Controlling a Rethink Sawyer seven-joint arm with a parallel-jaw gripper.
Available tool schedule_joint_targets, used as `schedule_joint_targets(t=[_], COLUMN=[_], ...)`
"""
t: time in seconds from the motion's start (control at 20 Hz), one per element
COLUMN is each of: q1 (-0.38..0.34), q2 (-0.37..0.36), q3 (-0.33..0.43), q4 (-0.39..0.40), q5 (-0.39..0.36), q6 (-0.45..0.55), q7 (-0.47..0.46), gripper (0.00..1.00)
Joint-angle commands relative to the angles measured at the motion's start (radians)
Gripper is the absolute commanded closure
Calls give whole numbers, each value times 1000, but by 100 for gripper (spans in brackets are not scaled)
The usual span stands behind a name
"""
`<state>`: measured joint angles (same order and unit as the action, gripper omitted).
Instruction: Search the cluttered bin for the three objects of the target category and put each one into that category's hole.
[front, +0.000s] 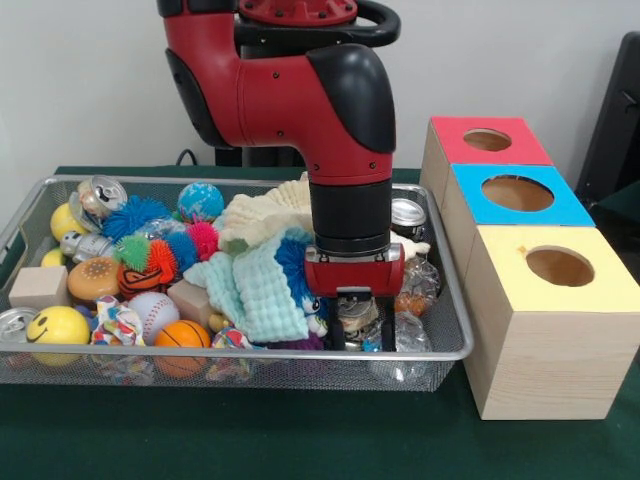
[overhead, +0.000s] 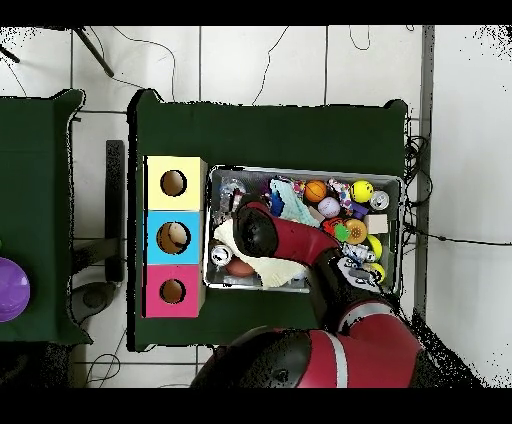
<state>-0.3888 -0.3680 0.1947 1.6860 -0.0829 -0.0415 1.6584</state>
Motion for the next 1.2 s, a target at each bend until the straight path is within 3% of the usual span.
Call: schedule_joint_targets(t=[0.05,0.3,0.85,1.2], q1=[8,40,-37,-20], q2=[128,163,244,207], q3=[13,0,81,94], q4=[-87,-115,-169,-131], q5=[4,21,-53,-21], q6=[51,11,-19,4], q7=[112,140,89,132], gripper=[0,0,0,0])
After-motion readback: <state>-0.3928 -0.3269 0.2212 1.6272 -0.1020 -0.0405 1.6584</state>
